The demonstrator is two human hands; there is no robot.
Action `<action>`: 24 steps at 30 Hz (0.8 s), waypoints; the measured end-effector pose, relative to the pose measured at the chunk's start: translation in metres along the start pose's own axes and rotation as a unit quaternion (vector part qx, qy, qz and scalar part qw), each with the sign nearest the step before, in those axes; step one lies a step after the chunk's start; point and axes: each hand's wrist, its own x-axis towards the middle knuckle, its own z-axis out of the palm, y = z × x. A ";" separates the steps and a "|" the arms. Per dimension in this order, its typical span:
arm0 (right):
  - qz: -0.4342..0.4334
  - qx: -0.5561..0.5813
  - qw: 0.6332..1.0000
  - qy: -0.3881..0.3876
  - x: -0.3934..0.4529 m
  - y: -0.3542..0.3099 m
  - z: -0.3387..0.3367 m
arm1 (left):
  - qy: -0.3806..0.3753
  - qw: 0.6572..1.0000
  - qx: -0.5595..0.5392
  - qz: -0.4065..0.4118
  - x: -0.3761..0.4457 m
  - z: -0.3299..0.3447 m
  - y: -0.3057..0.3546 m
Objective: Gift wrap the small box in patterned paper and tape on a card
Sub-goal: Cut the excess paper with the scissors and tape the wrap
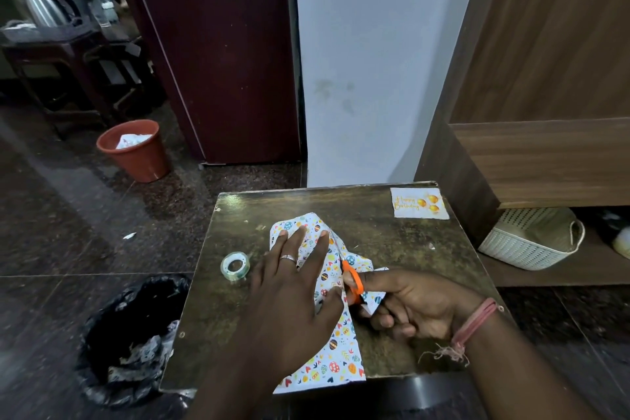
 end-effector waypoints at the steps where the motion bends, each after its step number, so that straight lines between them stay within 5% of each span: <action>1: 0.000 0.000 1.000 0.003 0.000 0.000 -0.001 | 0.001 1.000 -0.005 0.000 0.000 0.001 -0.001; 24: -0.024 0.045 0.997 -0.060 0.011 -0.005 -0.009 | 0.002 1.000 -0.009 0.015 0.001 0.003 -0.003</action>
